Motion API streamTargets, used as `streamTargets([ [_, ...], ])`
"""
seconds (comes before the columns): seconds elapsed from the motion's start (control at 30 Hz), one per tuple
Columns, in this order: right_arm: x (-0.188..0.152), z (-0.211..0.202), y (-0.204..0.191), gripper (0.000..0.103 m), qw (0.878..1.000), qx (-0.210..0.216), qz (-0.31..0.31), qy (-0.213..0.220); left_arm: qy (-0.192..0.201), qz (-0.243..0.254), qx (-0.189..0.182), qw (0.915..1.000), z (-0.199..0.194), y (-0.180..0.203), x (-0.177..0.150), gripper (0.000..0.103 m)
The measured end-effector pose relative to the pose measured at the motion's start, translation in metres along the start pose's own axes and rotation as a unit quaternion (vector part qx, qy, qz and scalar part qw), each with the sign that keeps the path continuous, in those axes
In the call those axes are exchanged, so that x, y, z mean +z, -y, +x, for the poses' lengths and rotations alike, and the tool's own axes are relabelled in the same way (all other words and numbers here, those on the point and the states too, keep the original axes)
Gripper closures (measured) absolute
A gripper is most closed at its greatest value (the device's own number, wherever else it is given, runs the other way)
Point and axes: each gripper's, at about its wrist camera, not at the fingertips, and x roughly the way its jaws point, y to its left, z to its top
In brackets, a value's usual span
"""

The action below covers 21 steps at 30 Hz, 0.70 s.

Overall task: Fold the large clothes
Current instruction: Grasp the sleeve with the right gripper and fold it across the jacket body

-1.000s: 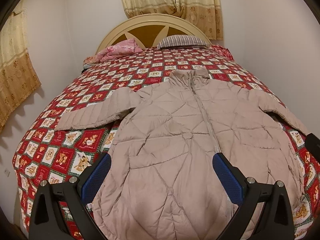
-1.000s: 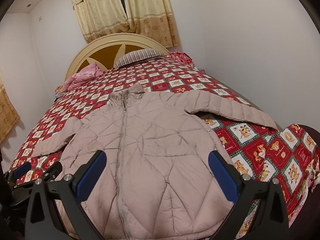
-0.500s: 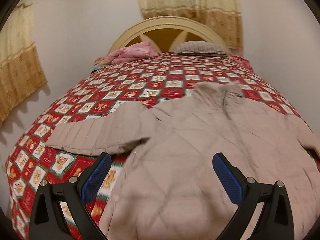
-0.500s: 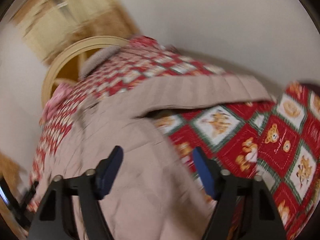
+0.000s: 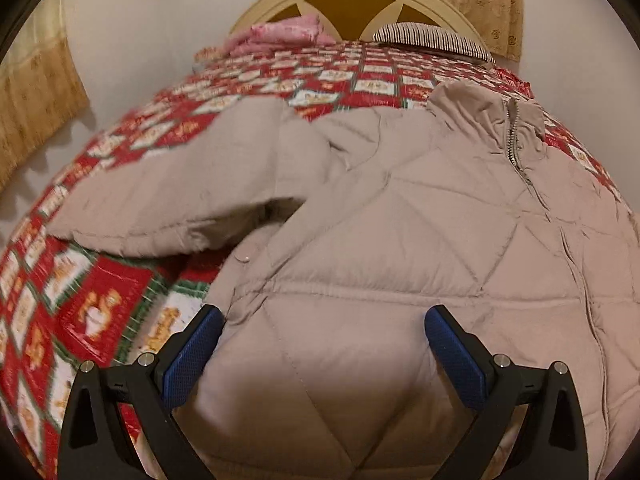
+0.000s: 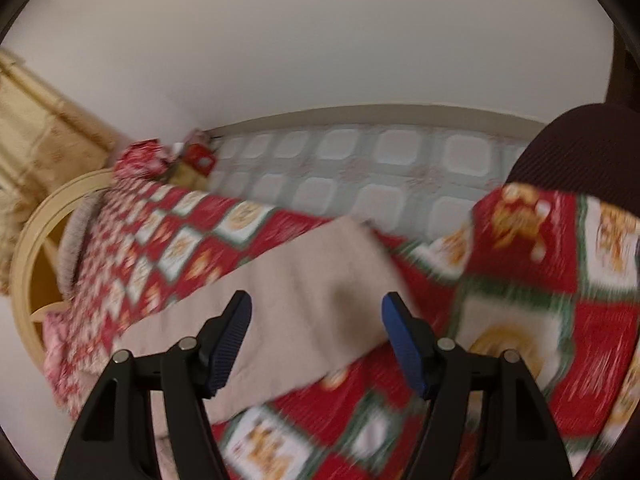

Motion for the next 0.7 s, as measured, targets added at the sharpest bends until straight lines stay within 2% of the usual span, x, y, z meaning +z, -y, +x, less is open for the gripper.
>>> streamTargets([
  [0.23,0.011,0.04,0.004,0.032,0.998,-0.035,-0.044,-0.035,-0.008,0.013,0.013,0.9998,0.004,0.011,-0.004,0.001],
  [0.3,0.013,0.055,0.004,0.037,0.997,-0.036,-0.05,-0.05,-0.008,0.013,0.012,0.9998,0.005,0.01,-0.003,0.001],
  [0.37,0.015,0.064,-0.001,0.038,0.995,-0.054,-0.073,-0.043,-0.008,0.012,0.012,0.9998,0.006,0.01,-0.003,0.001],
  [0.43,0.014,0.074,-0.001,0.039,0.994,-0.041,-0.073,-0.066,-0.008,0.012,0.012,0.9998,0.006,0.01,-0.003,0.001],
  [0.5,0.012,0.077,0.003,0.045,0.994,-0.047,-0.077,-0.066,-0.008,0.012,0.012,0.9998,0.006,0.01,-0.003,0.001],
  [0.53,0.011,0.078,0.002,0.05,0.993,-0.049,-0.081,-0.065,-0.008,0.012,0.012,0.9998,0.006,0.01,-0.003,0.001],
  [0.6,0.011,0.072,0.009,0.068,0.993,-0.04,-0.09,-0.064,-0.007,0.012,0.012,0.9998,0.006,0.01,-0.003,0.001],
  [0.63,0.011,0.07,0.01,0.081,0.993,-0.034,-0.091,-0.063,-0.007,0.012,0.012,0.9998,0.006,0.01,-0.003,0.001],
  [0.67,0.012,0.067,0.012,0.088,0.994,-0.025,-0.089,-0.061,-0.009,0.012,0.011,0.9998,0.006,0.01,-0.003,0.001],
  [0.7,0.013,0.061,0.015,0.09,0.995,-0.013,-0.083,-0.058,-0.009,0.012,0.011,0.9998,0.006,0.01,-0.003,0.001],
])
